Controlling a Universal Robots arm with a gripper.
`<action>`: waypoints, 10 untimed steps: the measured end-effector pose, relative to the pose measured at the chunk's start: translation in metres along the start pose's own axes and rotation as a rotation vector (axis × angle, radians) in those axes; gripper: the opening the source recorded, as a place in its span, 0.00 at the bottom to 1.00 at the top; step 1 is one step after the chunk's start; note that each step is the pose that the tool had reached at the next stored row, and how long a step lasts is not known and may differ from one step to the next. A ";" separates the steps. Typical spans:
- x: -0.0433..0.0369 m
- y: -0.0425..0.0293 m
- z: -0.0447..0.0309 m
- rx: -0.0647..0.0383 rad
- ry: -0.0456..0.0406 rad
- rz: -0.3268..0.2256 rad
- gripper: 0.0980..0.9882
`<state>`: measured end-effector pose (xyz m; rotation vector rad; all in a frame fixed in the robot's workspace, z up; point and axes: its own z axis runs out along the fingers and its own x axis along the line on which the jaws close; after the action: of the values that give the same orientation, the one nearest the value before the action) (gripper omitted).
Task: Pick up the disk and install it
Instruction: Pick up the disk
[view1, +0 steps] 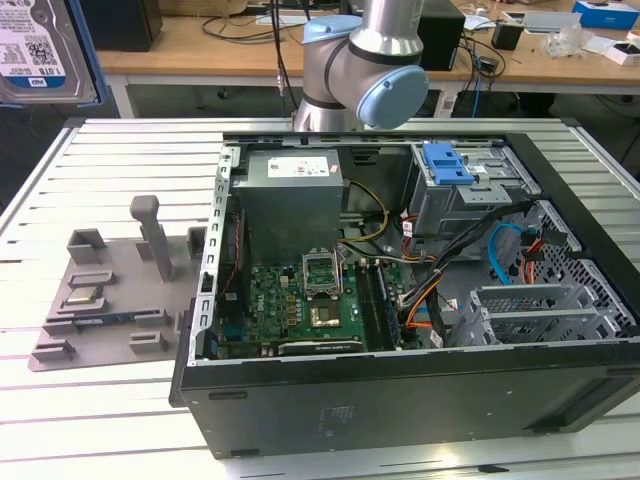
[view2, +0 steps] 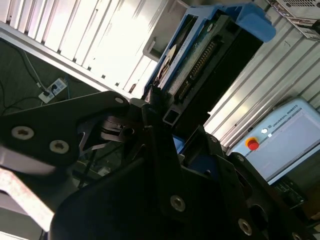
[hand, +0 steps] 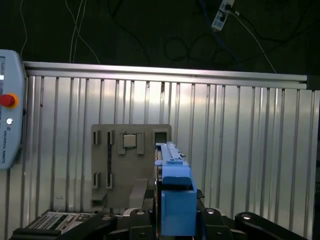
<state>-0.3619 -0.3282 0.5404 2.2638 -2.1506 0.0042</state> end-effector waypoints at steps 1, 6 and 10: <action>0.0000 0.0000 -0.0008 0.000 0.0000 0.000 0.30; 0.0000 0.0000 -0.0010 0.000 0.0000 0.000 0.30; 0.0000 -0.0007 -0.0011 0.000 0.0000 0.000 0.30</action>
<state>-0.3612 -0.3282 0.5415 2.2637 -2.1507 0.0042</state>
